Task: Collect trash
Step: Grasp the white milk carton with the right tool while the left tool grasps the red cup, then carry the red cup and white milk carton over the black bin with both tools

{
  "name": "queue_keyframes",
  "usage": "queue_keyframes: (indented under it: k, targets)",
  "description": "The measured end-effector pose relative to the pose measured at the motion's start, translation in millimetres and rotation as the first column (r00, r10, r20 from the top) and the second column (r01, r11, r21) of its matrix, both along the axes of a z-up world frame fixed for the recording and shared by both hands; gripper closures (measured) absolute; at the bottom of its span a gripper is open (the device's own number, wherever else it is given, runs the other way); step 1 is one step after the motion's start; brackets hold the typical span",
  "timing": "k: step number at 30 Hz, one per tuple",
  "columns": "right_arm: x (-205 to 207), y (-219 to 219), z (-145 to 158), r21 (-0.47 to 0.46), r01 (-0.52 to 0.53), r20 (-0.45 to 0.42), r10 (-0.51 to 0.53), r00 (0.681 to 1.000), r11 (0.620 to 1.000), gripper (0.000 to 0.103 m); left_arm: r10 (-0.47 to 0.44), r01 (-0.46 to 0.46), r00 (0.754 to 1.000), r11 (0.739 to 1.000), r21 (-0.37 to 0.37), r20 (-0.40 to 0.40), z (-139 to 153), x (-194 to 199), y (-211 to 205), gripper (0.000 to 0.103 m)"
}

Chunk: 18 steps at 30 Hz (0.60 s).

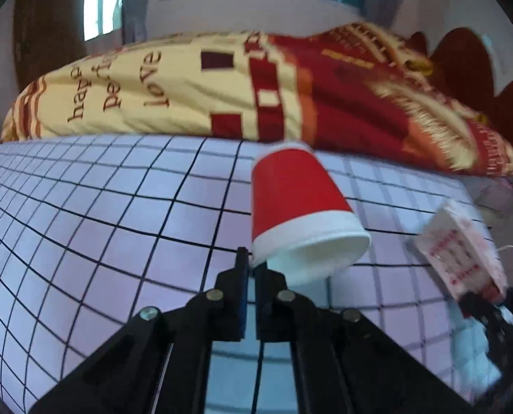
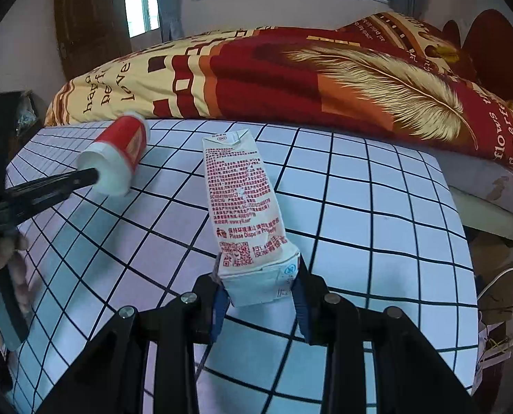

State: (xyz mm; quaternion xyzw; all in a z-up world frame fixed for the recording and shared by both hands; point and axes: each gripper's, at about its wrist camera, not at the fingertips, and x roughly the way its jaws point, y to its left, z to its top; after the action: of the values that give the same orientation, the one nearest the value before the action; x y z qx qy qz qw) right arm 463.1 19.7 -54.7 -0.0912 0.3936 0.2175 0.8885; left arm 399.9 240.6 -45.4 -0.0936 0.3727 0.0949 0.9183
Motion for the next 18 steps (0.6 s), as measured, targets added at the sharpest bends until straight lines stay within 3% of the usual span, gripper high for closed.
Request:
queue_keyframes:
  k: [6,18]
  targets:
    - [-23,-15,15,0.028,0.018,0.012,-0.018,1.0,0.999,0.067,-0.036,0.036,0.998,0.999,0.002,0.056,22,-48,-15,0.1]
    - [-137,-75,50,0.046,0.065,0.054,-0.067,0.996,0.997,0.067,-0.133,0.133,0.987,0.991,-0.001,0.092,40,-144,-83,0.1]
